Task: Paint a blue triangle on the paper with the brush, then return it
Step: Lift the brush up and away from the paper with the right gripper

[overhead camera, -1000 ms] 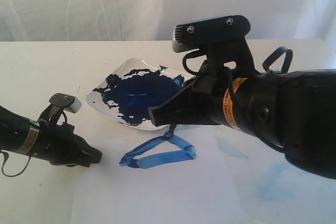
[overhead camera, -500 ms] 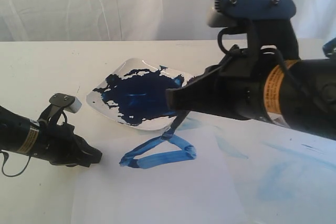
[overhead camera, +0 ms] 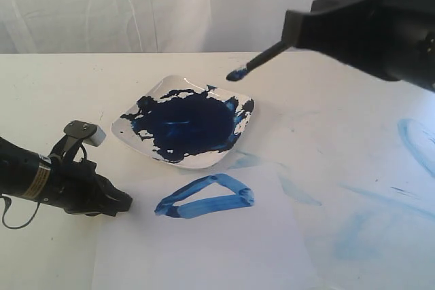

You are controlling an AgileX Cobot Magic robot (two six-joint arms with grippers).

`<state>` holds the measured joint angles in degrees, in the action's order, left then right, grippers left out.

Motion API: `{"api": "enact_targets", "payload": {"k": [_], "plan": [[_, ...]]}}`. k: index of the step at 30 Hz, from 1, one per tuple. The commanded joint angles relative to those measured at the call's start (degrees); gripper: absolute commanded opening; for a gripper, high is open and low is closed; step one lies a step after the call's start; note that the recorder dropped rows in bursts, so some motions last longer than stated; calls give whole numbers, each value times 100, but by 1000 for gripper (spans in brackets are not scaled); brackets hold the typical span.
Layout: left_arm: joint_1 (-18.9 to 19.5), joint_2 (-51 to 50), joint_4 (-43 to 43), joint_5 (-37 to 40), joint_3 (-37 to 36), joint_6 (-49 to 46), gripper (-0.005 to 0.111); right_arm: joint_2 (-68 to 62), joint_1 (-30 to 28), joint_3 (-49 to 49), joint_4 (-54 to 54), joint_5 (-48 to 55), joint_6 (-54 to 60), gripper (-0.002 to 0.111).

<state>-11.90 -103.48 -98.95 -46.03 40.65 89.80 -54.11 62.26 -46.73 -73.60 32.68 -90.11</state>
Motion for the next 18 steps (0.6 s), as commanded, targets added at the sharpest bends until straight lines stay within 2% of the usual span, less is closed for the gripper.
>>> {"api": "enact_targets", "payload": {"k": [1, 7, 12, 18], "plan": [[-24, -22, -100, 58, -24, -3, 0, -121, -189, -201, -893, -29, -810, 0], [-24, -22, -100, 58, -24, -3, 0, -616, -1125, -687, -632, -1361, -800, 0], [-24, -22, -100, 58, -24, -3, 0, -1184, -2216, -983, -63, -3123, -861, 0], [-24, -22, -100, 58, -24, -3, 0, -2081, -3362, -1087, 75, -4715, -1780, 0]]}}
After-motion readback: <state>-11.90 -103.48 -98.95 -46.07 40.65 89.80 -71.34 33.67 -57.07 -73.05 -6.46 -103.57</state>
